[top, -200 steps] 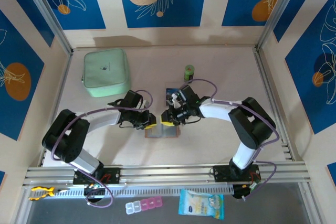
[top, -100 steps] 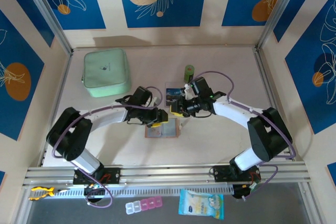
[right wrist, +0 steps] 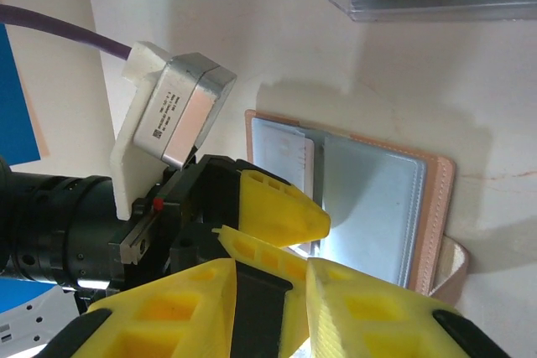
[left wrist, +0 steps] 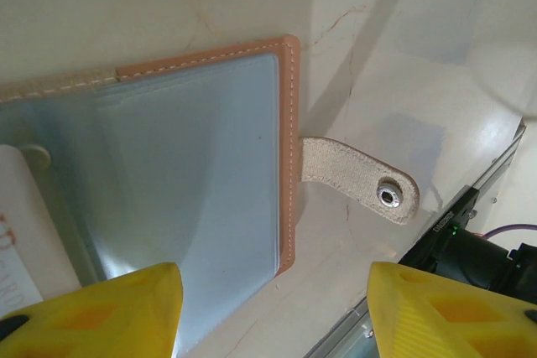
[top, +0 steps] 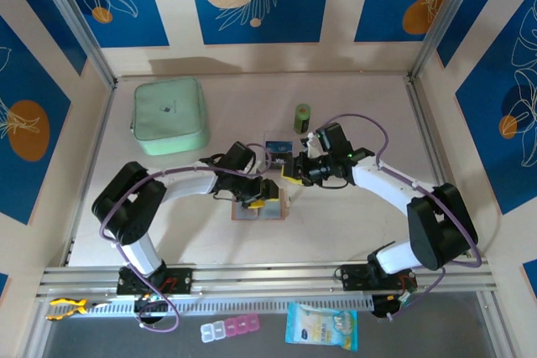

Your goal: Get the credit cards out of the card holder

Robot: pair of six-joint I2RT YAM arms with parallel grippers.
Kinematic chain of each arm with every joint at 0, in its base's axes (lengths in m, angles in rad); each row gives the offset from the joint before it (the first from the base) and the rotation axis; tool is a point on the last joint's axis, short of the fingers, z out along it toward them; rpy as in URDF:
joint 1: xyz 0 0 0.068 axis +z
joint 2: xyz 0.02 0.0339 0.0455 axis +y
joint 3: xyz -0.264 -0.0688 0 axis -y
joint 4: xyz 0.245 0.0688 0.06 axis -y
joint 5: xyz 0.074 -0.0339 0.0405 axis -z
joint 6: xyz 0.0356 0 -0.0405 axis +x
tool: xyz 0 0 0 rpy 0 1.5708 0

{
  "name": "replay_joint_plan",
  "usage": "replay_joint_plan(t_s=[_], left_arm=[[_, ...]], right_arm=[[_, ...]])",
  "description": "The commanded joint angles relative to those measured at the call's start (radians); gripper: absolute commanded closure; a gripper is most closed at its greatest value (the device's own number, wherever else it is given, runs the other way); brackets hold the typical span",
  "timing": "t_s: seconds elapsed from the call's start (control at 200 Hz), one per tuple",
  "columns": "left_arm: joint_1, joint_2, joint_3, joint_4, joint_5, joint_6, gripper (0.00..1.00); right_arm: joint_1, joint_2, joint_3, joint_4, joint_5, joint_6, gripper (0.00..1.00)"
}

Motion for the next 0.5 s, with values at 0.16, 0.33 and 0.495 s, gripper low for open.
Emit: replay_joint_plan(t_s=[0.16, 0.33, 0.495], left_arm=[[-0.010, -0.010, 0.031, -0.018, -0.004, 0.016, 0.41], [0.006, -0.051, 0.028, -0.060, -0.033, 0.038, 0.42], [0.046, -0.108, -0.010, -0.081, -0.051, 0.047, 0.43]], right_arm=[[-0.003, -0.020, -0.020, -0.013, -0.015, -0.009, 0.70], [0.011, 0.004, -0.014, 0.000, -0.023, 0.001, 0.71], [0.044, 0.042, 0.012, 0.002, -0.014, 0.006, 0.71]])
